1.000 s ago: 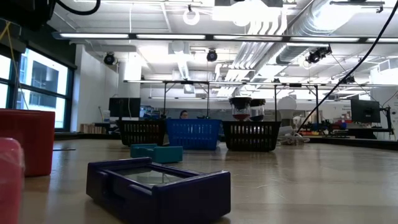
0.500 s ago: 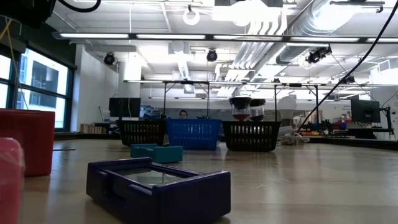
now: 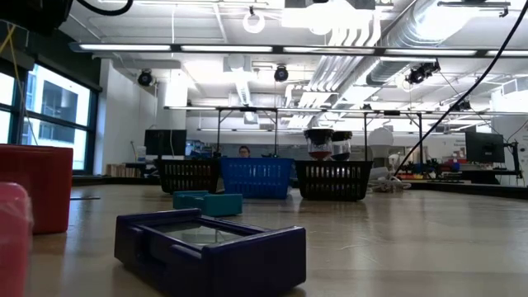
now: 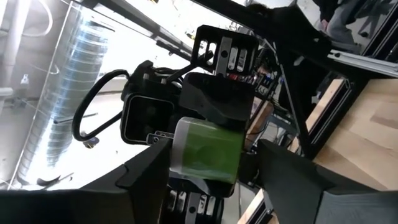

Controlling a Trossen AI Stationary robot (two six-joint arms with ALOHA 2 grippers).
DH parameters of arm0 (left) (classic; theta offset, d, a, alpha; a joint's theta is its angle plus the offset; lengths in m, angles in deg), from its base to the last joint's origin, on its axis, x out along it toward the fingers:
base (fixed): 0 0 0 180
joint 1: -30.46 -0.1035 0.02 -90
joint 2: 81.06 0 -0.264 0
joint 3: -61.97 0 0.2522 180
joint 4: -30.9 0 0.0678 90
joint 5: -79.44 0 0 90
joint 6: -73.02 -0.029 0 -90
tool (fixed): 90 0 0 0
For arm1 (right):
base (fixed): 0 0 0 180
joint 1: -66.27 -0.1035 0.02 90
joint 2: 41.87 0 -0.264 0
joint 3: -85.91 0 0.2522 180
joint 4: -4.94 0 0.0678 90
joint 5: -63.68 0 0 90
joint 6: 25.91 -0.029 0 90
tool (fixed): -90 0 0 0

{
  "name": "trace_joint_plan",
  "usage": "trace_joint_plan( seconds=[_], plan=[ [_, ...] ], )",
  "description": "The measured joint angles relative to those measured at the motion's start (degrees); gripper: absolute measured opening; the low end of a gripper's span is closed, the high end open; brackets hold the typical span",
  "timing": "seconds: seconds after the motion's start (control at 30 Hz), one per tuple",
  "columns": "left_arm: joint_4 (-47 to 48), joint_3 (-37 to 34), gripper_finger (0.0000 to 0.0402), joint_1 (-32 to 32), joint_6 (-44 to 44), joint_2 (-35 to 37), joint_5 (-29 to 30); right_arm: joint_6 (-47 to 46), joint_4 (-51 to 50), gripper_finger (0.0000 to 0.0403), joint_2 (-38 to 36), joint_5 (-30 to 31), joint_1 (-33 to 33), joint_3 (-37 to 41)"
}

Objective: Pick & Place Office items
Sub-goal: Put the green charger adapter into the left black bin

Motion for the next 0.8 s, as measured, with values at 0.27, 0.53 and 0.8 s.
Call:
trace_joint_plan(
  seconds=[0.27, 0.53, 0.8],
  plan=[
    [0.11, 0.0, 0.021, 0.14, 0.0, 0.0, 0.73, -1.39, -0.68, 0.0119, 0.0, 0.45, 0.02, 0.0],
    [0.11, 0.0, 0.019, 0.14, 2.16, 0.0, 0.74, -1.77, -1.54, 0.0119, 0.0, 1.82, 0.04, 0.0],
    [2.14, -0.02, 0.0151, 0.27, 2.23, -0.04, 0.97, -3.4, -3.76, 0.0119, 0.0, 2.94, 0.02, 0.0]
  ],
)
